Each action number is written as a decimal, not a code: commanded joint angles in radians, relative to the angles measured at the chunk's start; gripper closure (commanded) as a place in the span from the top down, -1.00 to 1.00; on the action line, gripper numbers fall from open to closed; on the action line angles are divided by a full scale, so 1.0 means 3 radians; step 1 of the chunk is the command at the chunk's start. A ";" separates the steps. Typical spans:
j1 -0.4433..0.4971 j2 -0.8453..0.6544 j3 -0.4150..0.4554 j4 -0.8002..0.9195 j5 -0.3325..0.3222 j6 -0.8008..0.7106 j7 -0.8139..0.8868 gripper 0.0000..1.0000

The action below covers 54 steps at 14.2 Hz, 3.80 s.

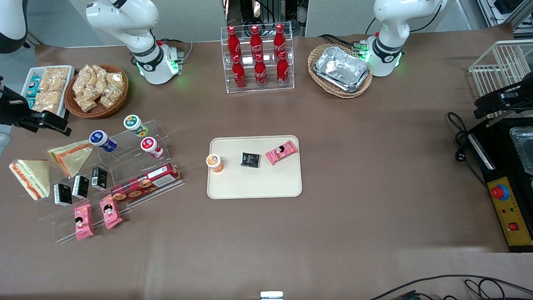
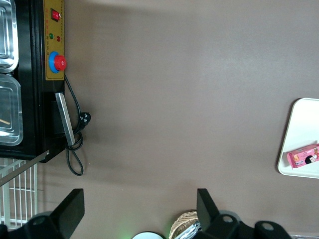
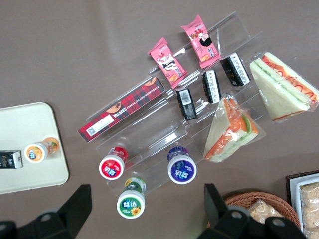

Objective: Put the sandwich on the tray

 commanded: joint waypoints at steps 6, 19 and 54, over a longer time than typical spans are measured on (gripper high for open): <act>-0.0330 0.0031 -0.0389 0.0059 -0.0030 0.0292 -0.1325 1.00; -0.0442 0.0940 -0.1397 0.0381 0.0680 0.0650 -0.2875 1.00; -0.0238 0.0997 -0.1311 0.0313 0.0666 0.0822 -0.2627 -1.00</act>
